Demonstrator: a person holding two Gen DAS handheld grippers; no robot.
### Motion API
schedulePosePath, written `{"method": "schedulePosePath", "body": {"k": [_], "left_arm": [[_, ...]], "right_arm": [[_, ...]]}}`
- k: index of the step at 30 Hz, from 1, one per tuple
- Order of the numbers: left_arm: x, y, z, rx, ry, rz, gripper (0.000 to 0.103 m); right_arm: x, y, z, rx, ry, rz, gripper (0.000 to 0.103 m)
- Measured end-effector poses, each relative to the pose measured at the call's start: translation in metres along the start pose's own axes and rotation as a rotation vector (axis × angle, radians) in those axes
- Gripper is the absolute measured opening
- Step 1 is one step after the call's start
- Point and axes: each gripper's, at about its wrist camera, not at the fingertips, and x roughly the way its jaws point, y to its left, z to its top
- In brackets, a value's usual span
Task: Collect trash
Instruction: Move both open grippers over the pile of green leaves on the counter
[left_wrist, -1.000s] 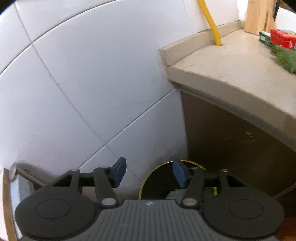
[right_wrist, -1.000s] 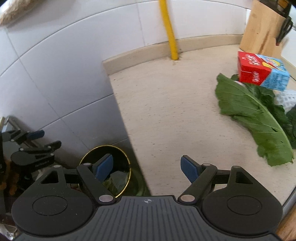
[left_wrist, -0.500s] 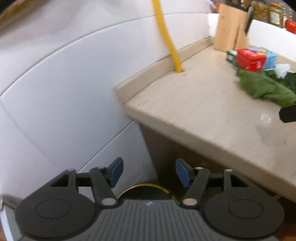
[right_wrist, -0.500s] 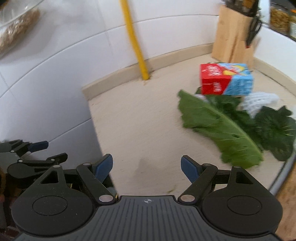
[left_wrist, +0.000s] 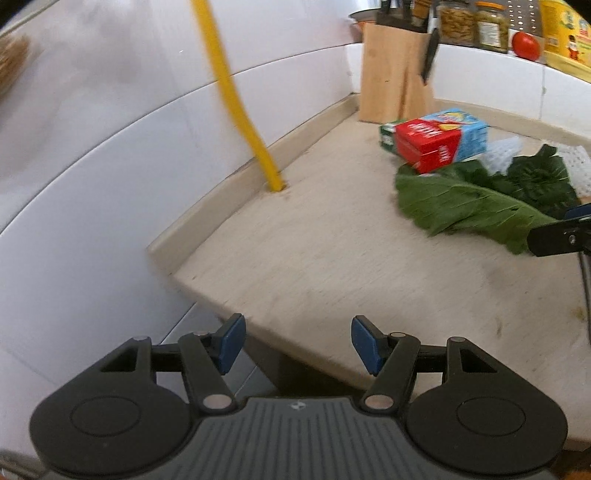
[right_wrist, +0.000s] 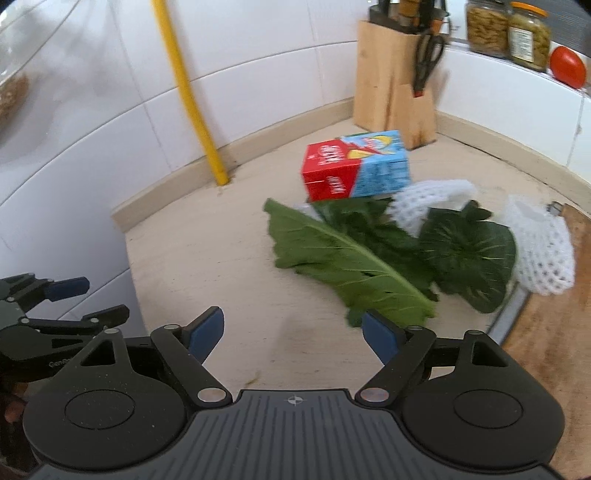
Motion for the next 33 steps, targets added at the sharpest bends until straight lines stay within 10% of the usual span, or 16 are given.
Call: {"method": "schedulePosePath", "body": {"k": [22,33], "left_arm": [[0.034,-0.091,0.07,0.084,-0.003,-0.214,0.06],[0.058,-0.097,0.099,-0.126,0.072,-0.402,0.06]], "right_arm": [[-0.018,-0.09,-0.001,0.114,-0.03,-0.158,0.088],[-0.002,-0.115,0.011,0.105,-0.013,-0.154,0.088]]}}
